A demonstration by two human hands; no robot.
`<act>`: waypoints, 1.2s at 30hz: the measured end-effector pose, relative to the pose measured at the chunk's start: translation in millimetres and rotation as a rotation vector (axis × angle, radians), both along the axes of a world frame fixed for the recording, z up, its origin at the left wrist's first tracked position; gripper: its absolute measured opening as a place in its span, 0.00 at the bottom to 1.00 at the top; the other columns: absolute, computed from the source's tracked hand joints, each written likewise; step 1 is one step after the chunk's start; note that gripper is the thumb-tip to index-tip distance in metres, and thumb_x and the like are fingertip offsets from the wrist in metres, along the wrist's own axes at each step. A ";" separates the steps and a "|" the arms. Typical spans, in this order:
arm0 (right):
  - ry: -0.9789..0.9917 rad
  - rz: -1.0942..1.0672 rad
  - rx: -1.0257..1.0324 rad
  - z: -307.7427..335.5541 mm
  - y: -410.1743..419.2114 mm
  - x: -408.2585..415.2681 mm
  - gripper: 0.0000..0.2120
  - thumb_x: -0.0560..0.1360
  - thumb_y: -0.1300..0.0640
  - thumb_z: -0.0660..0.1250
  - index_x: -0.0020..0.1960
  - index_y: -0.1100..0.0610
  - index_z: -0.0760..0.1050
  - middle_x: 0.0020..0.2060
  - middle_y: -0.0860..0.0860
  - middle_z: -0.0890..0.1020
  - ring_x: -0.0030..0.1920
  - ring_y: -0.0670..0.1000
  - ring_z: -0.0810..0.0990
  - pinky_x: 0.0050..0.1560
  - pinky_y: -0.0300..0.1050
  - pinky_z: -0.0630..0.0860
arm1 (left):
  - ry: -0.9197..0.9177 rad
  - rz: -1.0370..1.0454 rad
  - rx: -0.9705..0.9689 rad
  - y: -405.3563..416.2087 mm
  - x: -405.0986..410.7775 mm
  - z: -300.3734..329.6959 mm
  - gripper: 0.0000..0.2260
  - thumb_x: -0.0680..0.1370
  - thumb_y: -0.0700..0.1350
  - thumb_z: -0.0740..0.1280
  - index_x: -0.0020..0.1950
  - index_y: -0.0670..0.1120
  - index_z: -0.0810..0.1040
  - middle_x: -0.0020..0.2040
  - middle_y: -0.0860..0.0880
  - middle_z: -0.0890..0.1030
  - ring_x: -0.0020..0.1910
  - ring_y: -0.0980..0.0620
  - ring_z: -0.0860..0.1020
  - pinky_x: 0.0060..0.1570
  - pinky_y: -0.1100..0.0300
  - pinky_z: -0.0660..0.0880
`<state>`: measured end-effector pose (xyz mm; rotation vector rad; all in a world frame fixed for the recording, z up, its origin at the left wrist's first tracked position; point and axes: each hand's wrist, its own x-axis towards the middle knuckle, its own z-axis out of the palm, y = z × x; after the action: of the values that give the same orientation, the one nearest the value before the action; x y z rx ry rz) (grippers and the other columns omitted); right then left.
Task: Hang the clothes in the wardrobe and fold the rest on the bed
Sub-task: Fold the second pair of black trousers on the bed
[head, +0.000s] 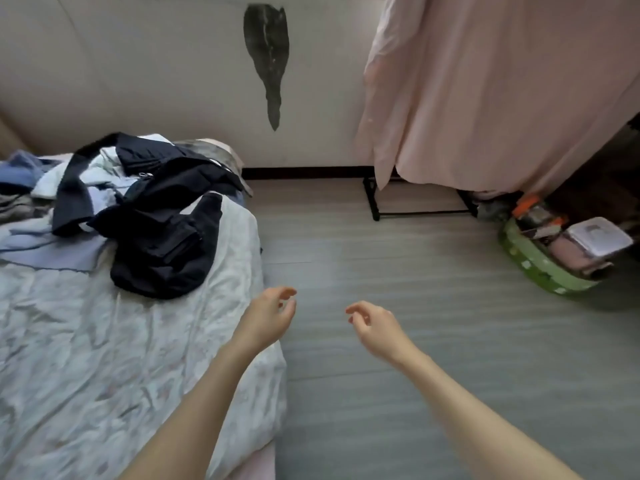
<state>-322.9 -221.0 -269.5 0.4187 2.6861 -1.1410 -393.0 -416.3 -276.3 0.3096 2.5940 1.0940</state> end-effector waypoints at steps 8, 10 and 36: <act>0.014 0.209 0.019 -2.3 -18.6 -97.7 0.13 0.78 0.63 0.59 0.57 0.59 0.78 0.52 0.55 0.83 0.53 0.54 0.79 0.52 0.39 0.69 | 0.043 0.140 0.002 -12.7 -67.4 -6.8 0.14 0.80 0.45 0.60 0.65 0.47 0.74 0.62 0.49 0.76 0.61 0.53 0.74 0.59 0.60 0.70; 0.010 0.280 0.023 -5.9 -25.5 -129.7 0.13 0.78 0.62 0.59 0.58 0.58 0.78 0.52 0.54 0.83 0.53 0.53 0.79 0.51 0.38 0.68 | 0.026 0.214 -0.009 -29.3 -92.2 -16.7 0.14 0.80 0.45 0.60 0.65 0.47 0.74 0.64 0.49 0.74 0.61 0.52 0.73 0.58 0.61 0.68; 0.119 1.161 0.379 -120.5 -281.4 -652.2 0.25 0.77 0.56 0.59 0.74 0.50 0.58 0.71 0.49 0.63 0.70 0.53 0.61 0.66 0.50 0.64 | -0.348 0.769 -0.596 -280.5 -459.6 -150.6 0.27 0.79 0.52 0.62 0.76 0.54 0.55 0.78 0.49 0.42 0.76 0.41 0.40 0.72 0.44 0.56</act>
<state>-975.1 -502.5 -390.0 -1.0620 2.4770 -0.3029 -852.6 -696.9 -426.9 -0.9811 2.5776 0.4208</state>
